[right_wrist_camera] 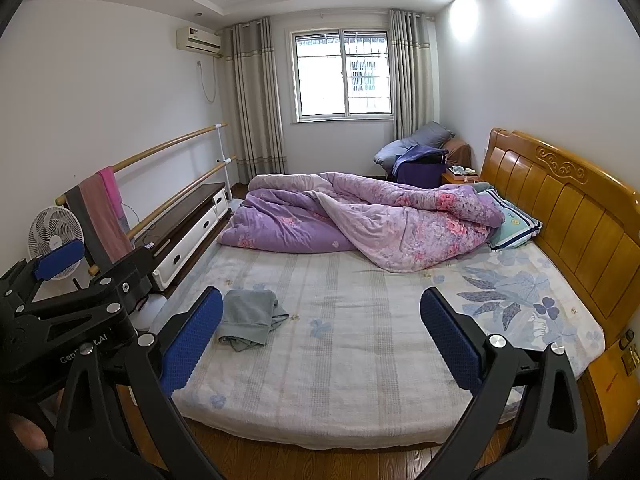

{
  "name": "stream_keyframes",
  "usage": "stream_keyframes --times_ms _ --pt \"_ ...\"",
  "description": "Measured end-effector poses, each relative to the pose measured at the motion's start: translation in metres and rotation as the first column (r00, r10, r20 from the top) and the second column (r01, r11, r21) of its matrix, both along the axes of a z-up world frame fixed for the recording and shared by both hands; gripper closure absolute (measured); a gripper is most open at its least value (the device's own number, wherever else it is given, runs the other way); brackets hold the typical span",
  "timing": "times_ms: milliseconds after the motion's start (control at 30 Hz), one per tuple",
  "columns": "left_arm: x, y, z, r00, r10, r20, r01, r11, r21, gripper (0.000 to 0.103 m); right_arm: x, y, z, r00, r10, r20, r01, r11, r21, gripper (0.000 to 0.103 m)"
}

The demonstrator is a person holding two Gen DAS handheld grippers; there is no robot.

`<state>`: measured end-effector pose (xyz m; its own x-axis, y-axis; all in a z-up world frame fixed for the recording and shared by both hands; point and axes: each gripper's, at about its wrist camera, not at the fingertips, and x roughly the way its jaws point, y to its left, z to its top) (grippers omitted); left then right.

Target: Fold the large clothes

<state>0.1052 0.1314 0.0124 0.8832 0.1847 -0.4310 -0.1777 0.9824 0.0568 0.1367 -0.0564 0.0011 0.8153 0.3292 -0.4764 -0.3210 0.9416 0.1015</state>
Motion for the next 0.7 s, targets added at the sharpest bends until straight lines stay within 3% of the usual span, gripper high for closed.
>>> stream_keyframes --times_ms 700 --pt "0.0025 0.0076 -0.0002 1.0 -0.003 -0.009 0.003 1.0 -0.003 0.011 0.0067 -0.006 0.0004 1.0 0.01 -0.019 -0.01 1.0 0.003 0.008"
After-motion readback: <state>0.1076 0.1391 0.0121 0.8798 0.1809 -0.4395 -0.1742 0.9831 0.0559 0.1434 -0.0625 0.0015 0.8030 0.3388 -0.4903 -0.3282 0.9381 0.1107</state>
